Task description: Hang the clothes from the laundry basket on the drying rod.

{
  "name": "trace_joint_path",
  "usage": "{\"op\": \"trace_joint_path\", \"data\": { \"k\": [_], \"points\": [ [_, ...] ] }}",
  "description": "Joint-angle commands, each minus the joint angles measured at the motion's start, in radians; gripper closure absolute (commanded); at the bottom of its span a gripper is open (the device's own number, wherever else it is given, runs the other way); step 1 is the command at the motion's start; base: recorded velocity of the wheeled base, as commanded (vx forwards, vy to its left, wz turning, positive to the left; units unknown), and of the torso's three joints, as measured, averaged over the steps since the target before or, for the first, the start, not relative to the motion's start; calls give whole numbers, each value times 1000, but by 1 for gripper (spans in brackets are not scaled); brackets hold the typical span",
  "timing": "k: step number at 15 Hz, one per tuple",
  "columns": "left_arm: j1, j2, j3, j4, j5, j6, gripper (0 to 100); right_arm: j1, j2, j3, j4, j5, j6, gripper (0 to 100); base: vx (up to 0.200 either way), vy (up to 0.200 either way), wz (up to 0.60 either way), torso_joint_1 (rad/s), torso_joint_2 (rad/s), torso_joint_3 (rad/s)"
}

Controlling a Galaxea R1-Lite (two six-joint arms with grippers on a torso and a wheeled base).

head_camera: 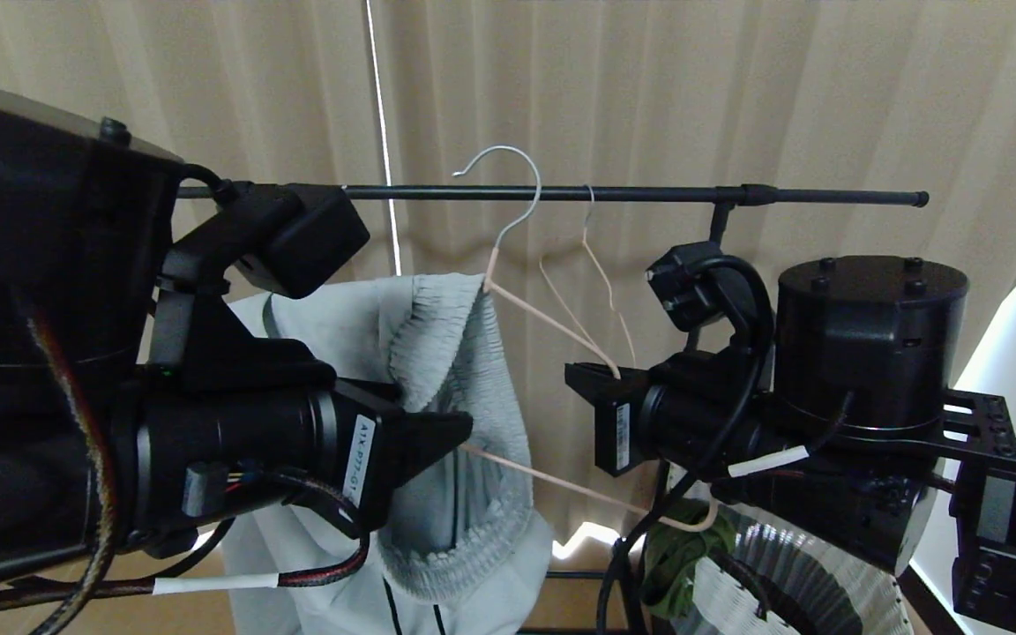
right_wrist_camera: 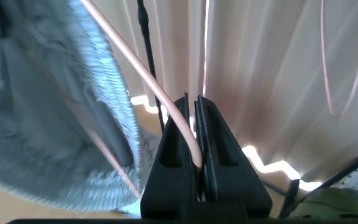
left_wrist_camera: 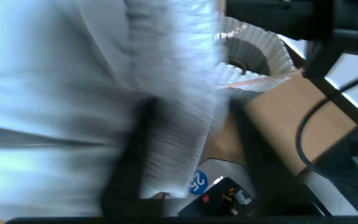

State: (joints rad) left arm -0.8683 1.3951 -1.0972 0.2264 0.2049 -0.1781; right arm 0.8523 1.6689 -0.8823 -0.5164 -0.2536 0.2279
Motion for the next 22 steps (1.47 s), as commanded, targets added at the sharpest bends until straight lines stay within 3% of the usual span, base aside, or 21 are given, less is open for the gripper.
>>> {"op": "trace_joint_path", "data": {
  "k": [1,5,8,10,12,15,16,19,20,22],
  "points": [
    [0,-8,2,-1,1,0,0,1,-8,3,-1,1,-1,100,0,0,0,0,0,0],
    [2,-50,42,-4,1,34,0,-4,-35,8,2,1,-4,100,0,0,0,0,0,0],
    [9,-131,109,-70,1,91,0,-58,-81,51,9,2,-36,100,0,0,0,0,0,0],
    [68,-199,188,-153,-1,221,0,-116,-123,109,6,5,-78,100,0,0,0,0,0,0],
    [126,-228,240,-231,-4,367,0,-154,-164,126,7,54,-87,100,0,0,0,0,0,0],
    [193,-222,244,-289,-59,548,0,-190,-178,126,7,116,-120,100,0,0,0,0,0,0],
    [236,-212,244,-309,-113,631,0,-190,-179,126,6,125,-148,100,0,0,0,0,0,0],
    [265,-174,243,-354,-242,701,0,-188,-166,134,-1,149,-165,100,0,0,0,0,0,0],
    [265,-166,243,-363,-252,706,0,-187,-161,134,-1,149,-167,100,0,0,0,0,0,0],
    [276,-119,238,-407,-256,795,0,-180,-161,134,-2,149,-171,100,0,0,0,0,0,0]
  ]
}}
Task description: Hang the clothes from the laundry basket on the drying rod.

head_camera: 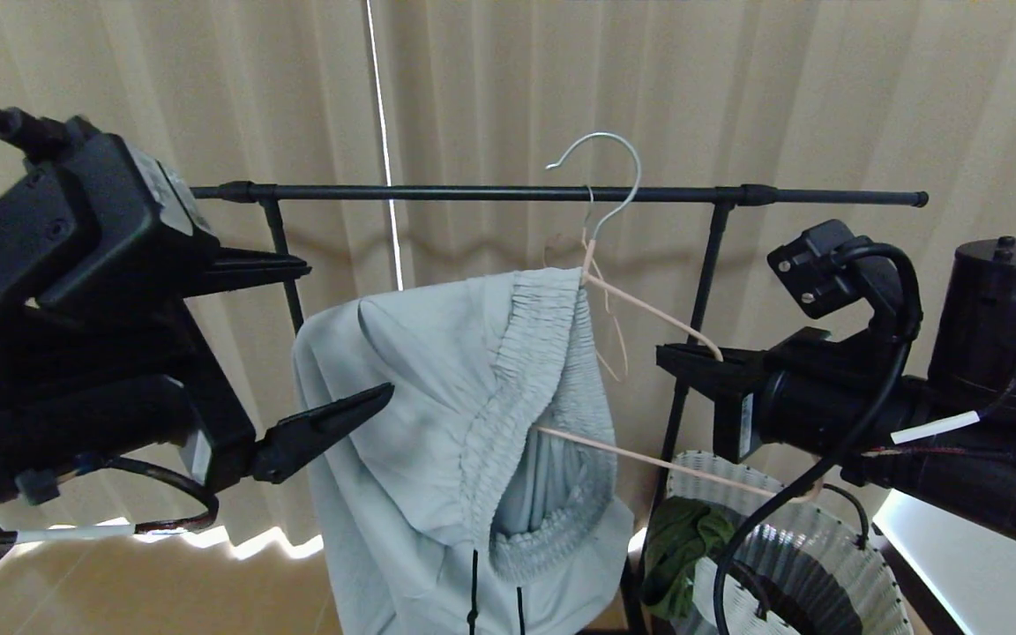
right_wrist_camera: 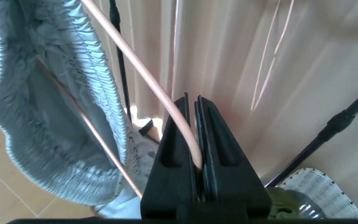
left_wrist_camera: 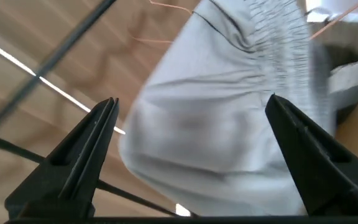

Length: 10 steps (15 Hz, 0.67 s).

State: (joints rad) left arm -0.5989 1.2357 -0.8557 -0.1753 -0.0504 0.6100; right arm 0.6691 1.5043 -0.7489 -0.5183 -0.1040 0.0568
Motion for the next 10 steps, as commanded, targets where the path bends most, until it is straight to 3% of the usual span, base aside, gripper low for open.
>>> {"op": "trace_joint_path", "data": {
  "k": [1,10],
  "points": [
    [31,62,-3,-26,-2,48,0,7,-1,2,-2,0,-6,100,0,0,0,0,0,0],
    [36,162,-34,-121,-5,70,0,90,-12,6,-9,27,-12,100,0,0,0,0,0,0]
  ]
}}
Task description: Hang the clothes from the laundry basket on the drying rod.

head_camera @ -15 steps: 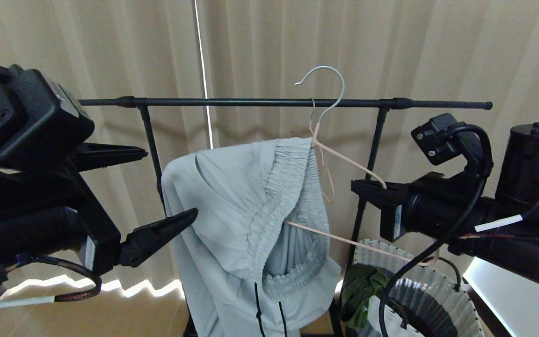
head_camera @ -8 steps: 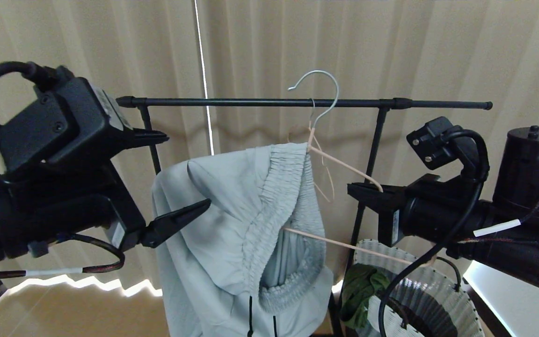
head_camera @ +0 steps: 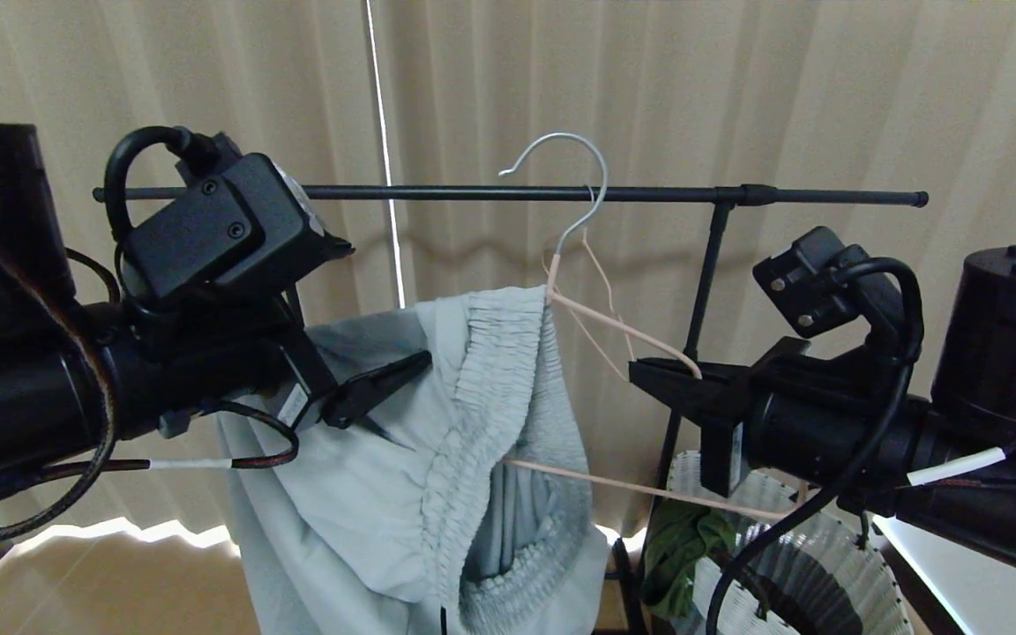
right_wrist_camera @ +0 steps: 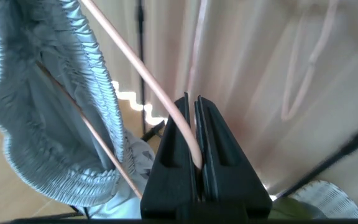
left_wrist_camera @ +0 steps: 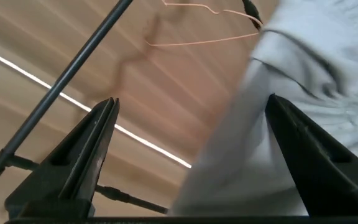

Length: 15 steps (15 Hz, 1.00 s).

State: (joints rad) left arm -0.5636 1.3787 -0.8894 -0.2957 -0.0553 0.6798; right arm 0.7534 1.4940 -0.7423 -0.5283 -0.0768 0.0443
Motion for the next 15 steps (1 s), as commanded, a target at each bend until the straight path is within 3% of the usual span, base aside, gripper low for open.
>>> {"op": "trace_joint_path", "data": {
  "k": [1,14,15],
  "points": [
    [10,19,0,-2,0,4,0,7,-1,18,-33,8,-3,100,0,0,0,0,0,0],
    [8,17,27,0,-29,9,0,32,-14,70,-108,114,-18,100,0,0,0,0,0,0],
    [8,17,27,-2,-31,9,100,32,-17,75,-114,120,-34,100,0,0,0,0,0,0]
  ]
}}
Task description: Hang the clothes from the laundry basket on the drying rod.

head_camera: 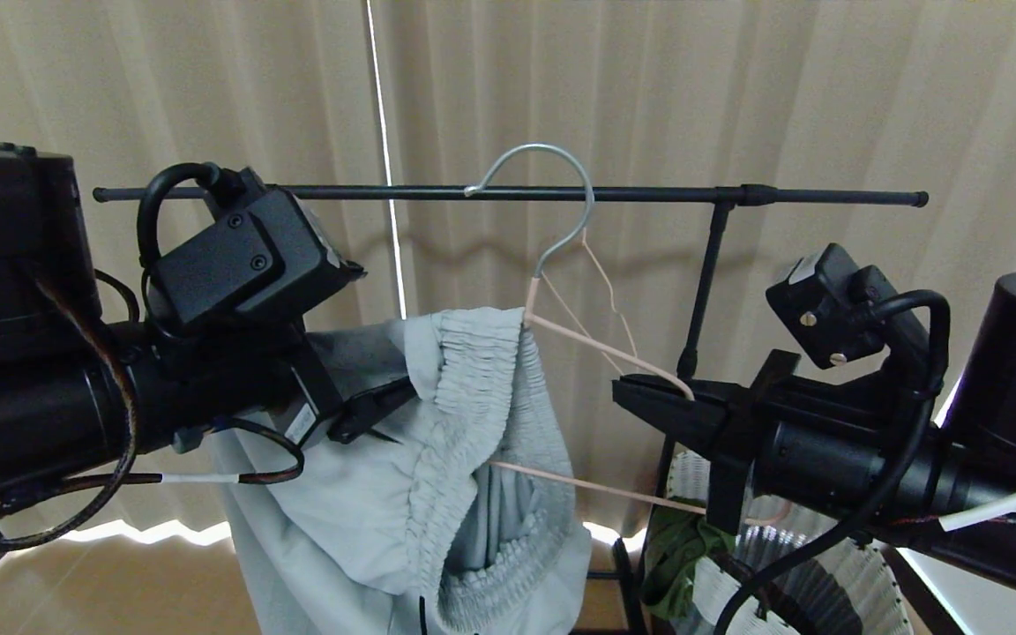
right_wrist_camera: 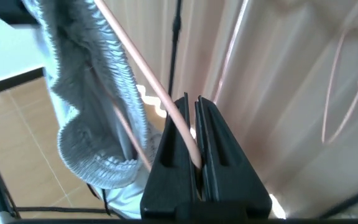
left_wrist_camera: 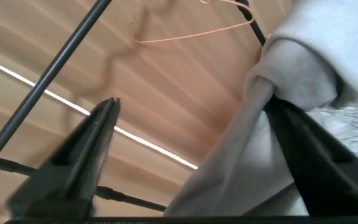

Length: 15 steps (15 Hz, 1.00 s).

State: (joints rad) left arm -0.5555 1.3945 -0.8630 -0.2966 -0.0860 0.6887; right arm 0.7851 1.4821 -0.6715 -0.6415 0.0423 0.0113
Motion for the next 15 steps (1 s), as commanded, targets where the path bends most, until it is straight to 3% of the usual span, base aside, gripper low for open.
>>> {"op": "trace_joint_path", "data": {
  "k": [1,11,12,15],
  "points": [
    [0,1,2,1,0,0,100,0,-5,7,-3,2,-5,100,0,0,0,0,0,0],
    [5,-5,28,-1,3,-6,100,-1,-19,15,3,1,-14,100,0,0,0,0,0,0],
    [5,-6,38,-1,5,-8,100,-3,-19,20,2,1,-14,0,0,0,0,0,0,0],
    [31,-17,65,-3,8,-8,100,-32,-20,23,-1,-7,-13,0,0,0,0,0,0,0]
  ]
}}
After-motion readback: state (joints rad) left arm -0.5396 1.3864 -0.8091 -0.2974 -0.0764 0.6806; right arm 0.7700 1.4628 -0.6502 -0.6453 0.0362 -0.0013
